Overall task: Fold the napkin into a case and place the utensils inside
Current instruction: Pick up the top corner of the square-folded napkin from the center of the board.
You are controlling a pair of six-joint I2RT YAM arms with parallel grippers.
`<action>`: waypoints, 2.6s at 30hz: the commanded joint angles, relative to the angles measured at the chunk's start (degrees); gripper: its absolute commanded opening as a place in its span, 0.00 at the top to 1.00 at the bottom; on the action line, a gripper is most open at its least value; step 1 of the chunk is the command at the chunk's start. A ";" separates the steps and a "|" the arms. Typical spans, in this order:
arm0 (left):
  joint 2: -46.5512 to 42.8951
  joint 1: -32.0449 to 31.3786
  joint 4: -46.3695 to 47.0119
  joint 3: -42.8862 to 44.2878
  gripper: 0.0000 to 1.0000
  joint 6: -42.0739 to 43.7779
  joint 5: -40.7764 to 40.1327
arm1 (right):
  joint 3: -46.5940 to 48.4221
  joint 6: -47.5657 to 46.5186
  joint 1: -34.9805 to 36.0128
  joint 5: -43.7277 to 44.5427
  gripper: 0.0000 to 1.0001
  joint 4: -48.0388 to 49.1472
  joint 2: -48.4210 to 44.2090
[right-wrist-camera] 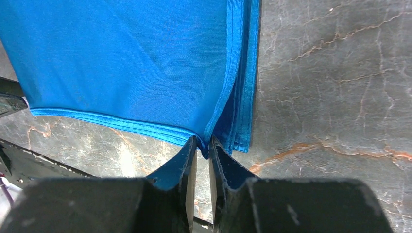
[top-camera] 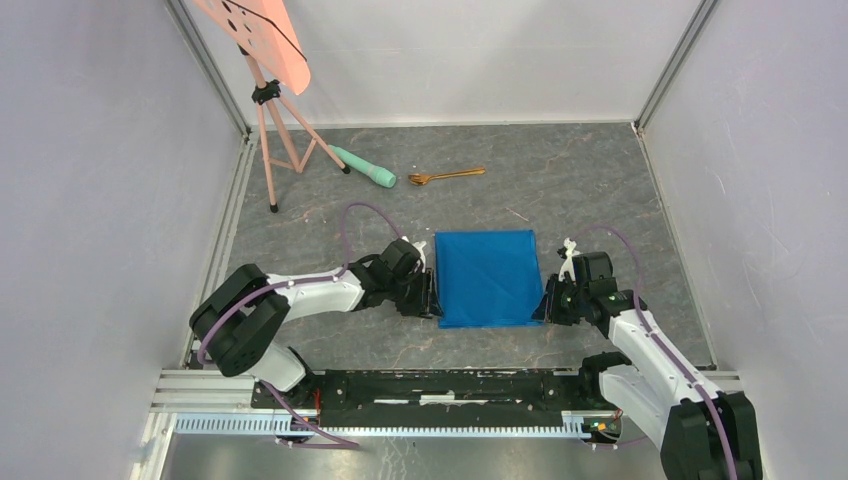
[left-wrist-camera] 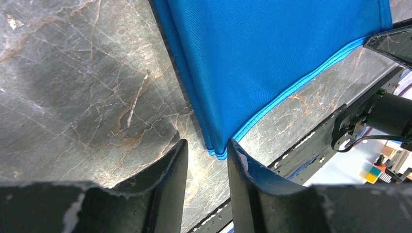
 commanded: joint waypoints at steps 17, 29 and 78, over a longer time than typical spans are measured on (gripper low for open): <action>-3.28 -0.09 0.11 -2.05 0.44 -4.24 -1.54 | 0.35 0.25 0.15 1.42 0.84 0.71 -3.51; -1.26 -0.15 -0.13 -1.17 0.62 -3.76 -1.88 | 1.71 -4.73 0.13 -0.62 0.99 1.46 -2.05; 4.12 -0.59 -1.47 -3.22 0.78 -2.53 -1.76 | 8.99 -6.62 2.85 -6.39 0.99 8.35 5.61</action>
